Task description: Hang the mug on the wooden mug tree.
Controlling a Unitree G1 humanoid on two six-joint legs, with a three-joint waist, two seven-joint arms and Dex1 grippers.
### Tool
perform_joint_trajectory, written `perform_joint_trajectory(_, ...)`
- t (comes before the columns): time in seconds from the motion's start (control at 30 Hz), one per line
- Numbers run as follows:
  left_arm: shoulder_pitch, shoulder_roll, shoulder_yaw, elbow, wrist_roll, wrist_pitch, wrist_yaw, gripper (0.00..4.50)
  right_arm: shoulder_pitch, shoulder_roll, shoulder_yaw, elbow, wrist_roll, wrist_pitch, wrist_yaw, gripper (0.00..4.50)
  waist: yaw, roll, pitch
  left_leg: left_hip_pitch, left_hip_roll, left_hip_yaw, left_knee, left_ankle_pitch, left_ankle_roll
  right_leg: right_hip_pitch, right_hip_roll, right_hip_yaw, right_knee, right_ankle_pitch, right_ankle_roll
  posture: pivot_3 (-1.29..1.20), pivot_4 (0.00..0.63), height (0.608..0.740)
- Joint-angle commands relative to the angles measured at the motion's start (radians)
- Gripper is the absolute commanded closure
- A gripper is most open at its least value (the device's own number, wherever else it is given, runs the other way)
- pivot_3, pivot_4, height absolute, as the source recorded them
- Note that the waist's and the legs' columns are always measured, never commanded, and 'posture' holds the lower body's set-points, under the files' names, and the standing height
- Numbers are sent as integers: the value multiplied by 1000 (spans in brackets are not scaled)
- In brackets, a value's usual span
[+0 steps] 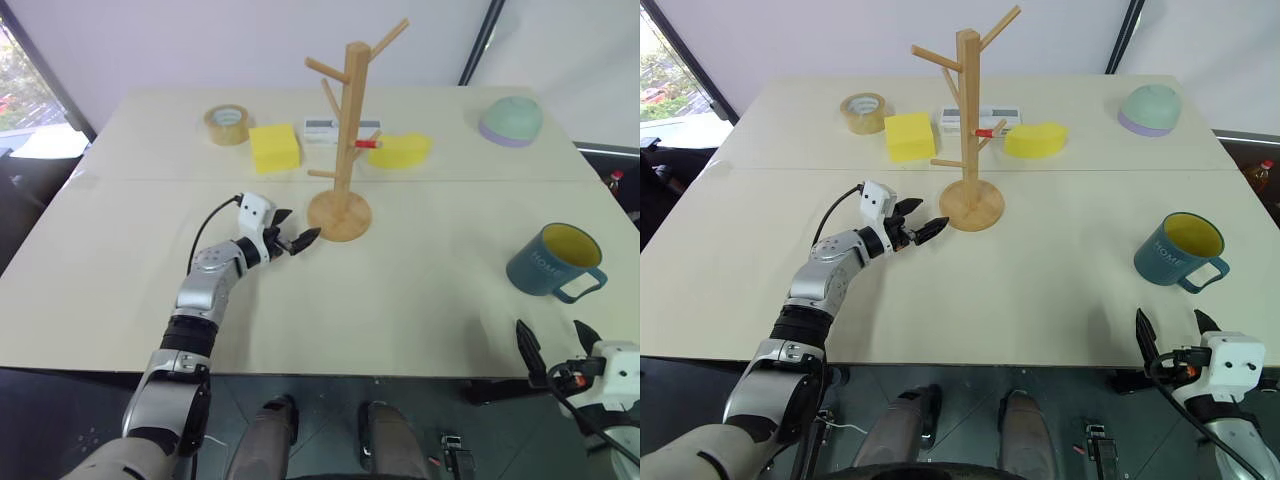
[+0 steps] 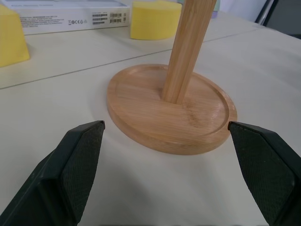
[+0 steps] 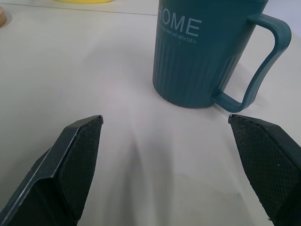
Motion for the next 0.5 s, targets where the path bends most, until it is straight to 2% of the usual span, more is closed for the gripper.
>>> perform_joint_trajectory(0.03,-15,1,13,-21,-12,-20,-11,0,-7,-7,-20,-1,10,-20,2,53,0,0,0,0,0,0,0,0,0,0,0,0,0,0,0,0,150,740)
perform_joint_trajectory(0.27,-9,-3,14,-36,-25,-7,-28,0,-22,-16,-27,8,12,-15,-1,53,0,0,0,0,0,0,0,0,0,0,0,0,1,0,0,0,150,740)
perform_joint_trajectory(0.4,30,8,-39,-133,-53,7,-147,0,-35,-12,-30,11,19,-5,-18,53,0,0,0,0,0,0,0,0,0,0,0,0,1,1,-1,0,150,740)
perform_joint_trajectory(0.5,73,25,-101,-280,-116,75,-277,0,-54,6,-52,12,19,-9,-67,53,-1,1,-1,0,0,0,0,0,0,0,0,0,1,2,-4,0,150,740)
